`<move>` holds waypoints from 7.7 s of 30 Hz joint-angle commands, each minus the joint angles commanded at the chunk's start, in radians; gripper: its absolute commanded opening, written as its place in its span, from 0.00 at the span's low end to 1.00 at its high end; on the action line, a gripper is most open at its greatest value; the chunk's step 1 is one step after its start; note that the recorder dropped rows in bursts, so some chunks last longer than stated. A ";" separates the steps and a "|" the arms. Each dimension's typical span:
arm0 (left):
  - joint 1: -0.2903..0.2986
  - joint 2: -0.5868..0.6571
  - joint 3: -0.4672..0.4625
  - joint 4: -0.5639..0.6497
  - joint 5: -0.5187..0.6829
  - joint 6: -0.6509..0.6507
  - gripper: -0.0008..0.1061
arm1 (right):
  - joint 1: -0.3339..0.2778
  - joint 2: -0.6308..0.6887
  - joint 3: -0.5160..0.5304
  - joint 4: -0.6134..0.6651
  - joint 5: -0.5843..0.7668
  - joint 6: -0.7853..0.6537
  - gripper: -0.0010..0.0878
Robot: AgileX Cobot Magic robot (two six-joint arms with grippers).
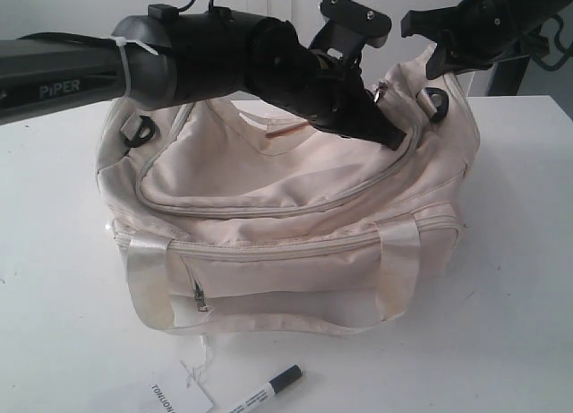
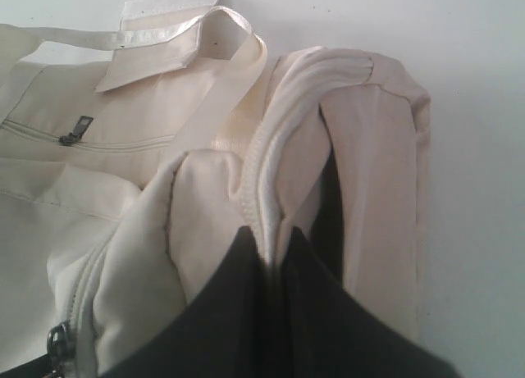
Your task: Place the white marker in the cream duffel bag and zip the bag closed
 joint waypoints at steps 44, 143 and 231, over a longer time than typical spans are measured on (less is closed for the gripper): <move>-0.034 -0.074 0.000 -0.591 0.285 0.382 0.01 | 0.000 0.000 0.000 0.010 -0.009 0.009 0.01; -0.032 -0.085 0.000 -0.568 0.364 1.138 0.01 | 0.027 0.059 -0.092 0.146 0.384 -0.037 0.64; -0.032 -0.085 0.000 -0.359 0.854 0.601 0.01 | -0.023 0.072 -0.058 0.313 0.267 -0.063 0.01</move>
